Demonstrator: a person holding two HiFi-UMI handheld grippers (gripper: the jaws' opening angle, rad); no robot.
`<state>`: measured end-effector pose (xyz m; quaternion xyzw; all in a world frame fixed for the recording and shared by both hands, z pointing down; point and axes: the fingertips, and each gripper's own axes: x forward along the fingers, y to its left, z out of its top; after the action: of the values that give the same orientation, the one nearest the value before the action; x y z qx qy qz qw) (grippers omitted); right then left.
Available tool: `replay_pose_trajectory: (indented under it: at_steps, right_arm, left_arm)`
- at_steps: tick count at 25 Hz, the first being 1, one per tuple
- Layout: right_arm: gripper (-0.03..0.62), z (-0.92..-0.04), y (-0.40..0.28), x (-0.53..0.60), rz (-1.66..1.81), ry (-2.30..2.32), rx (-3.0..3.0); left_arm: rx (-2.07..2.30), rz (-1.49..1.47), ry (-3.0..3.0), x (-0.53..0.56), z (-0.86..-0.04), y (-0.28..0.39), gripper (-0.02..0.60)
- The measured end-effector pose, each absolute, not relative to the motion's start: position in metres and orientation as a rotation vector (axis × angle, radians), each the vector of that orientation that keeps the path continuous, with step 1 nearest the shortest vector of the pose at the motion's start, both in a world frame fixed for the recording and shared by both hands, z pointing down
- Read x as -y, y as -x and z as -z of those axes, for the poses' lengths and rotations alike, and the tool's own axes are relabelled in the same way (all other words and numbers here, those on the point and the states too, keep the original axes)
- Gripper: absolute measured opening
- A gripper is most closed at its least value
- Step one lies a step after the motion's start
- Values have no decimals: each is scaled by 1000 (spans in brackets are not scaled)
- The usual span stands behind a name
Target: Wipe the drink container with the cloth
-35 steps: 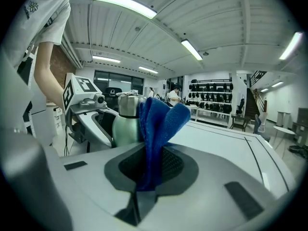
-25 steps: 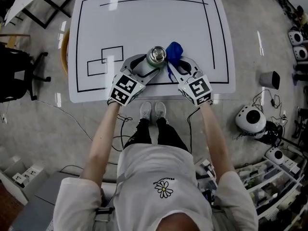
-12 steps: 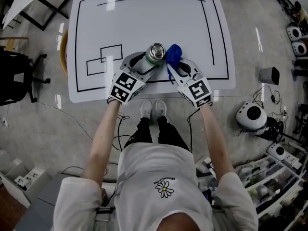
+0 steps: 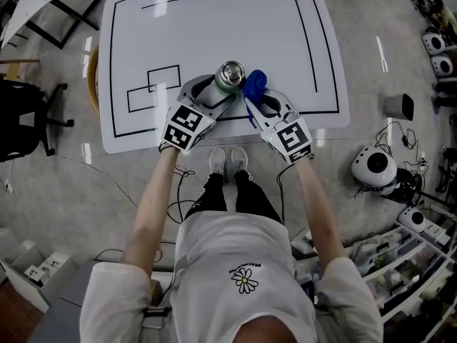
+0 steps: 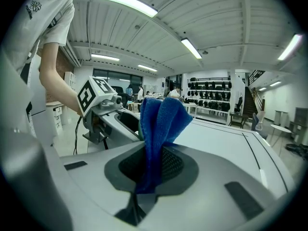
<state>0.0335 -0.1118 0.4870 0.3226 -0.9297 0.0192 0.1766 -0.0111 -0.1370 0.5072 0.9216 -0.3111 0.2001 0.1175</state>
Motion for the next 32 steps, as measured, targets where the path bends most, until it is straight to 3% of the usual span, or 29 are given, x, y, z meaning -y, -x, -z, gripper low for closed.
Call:
replay_pose_trajectory:
  at_steps: [18,32]
  right_arm:
    - [43,-490,-25,94,-53,-881,2640]
    - [43,-486,-19,88,-71,-874,2655]
  left_arm:
    - [804,-589,-2781,137,-498,12,395]
    - [567,-747,-2840,142,-505,4,399]
